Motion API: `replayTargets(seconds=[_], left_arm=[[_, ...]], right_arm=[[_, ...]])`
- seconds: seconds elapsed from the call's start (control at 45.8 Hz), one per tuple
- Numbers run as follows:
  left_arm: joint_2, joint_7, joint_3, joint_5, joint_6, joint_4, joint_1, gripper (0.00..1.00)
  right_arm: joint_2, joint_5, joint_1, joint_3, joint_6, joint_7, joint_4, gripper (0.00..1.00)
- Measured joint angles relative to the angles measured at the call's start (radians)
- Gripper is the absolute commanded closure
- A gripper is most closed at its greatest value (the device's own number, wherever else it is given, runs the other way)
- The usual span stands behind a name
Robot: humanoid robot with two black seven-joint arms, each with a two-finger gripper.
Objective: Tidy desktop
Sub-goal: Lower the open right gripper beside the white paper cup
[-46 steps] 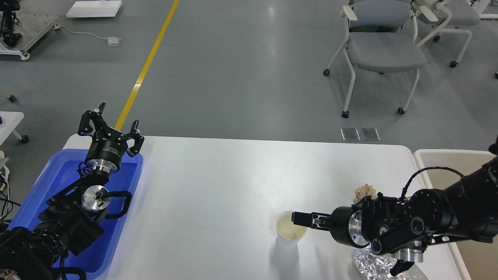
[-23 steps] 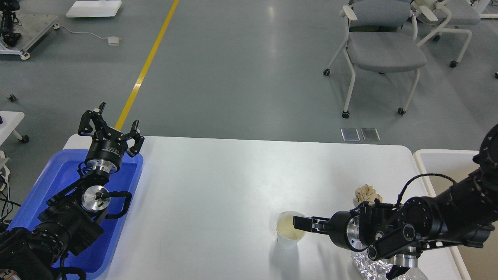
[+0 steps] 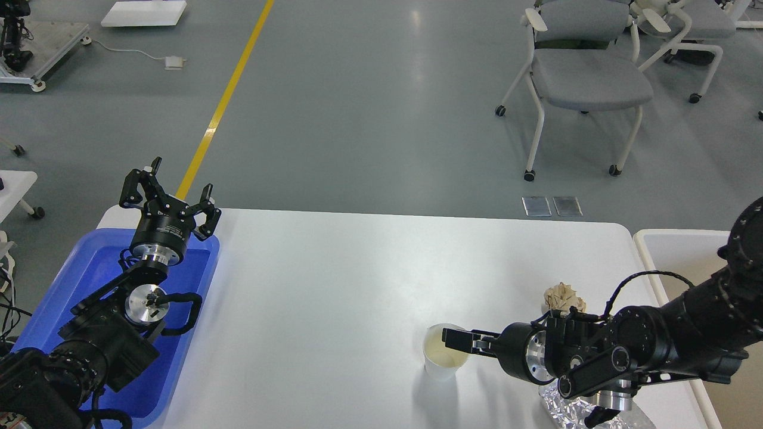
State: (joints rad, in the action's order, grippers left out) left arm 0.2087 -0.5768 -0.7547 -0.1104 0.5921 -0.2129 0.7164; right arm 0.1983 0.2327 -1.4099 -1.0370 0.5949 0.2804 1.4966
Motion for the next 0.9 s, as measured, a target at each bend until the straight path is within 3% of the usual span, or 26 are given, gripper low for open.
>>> replayTargets(seconds=[0.197,0.306,0.481,0.634,0.743,0.896], left_arm=[[0.000,0.000,0.000,0.000,0.000,0.000,0.000,0.00],[0.000,0.000,0.000,0.000,0.000,0.000,0.000,0.00],[0.000,0.000,0.000,0.000,0.000,0.000,0.000,0.00],[0.000,0.000,0.000,0.000,0.000,0.000,0.000,0.00],[0.000,0.000,0.000,0.000,0.000,0.000,0.000,0.00],[0.000,0.000,0.000,0.000,0.000,0.000,0.000,0.00]], right_arm=[[0.000,0.000,0.014,0.003,-0.001,0.032,-0.003,0.07],[0.000,-0.002,0.023,0.004,-0.001,0.047,-0.005,0.28],[0.000,-0.004,0.034,0.004,-0.001,0.059,-0.008,0.46],[0.000,-0.010,0.040,0.004,-0.001,0.063,-0.017,0.84],[0.000,-0.014,0.042,0.004,-0.002,0.063,-0.023,1.00],[0.004,-0.016,0.042,-0.001,-0.002,0.061,-0.027,1.00]])
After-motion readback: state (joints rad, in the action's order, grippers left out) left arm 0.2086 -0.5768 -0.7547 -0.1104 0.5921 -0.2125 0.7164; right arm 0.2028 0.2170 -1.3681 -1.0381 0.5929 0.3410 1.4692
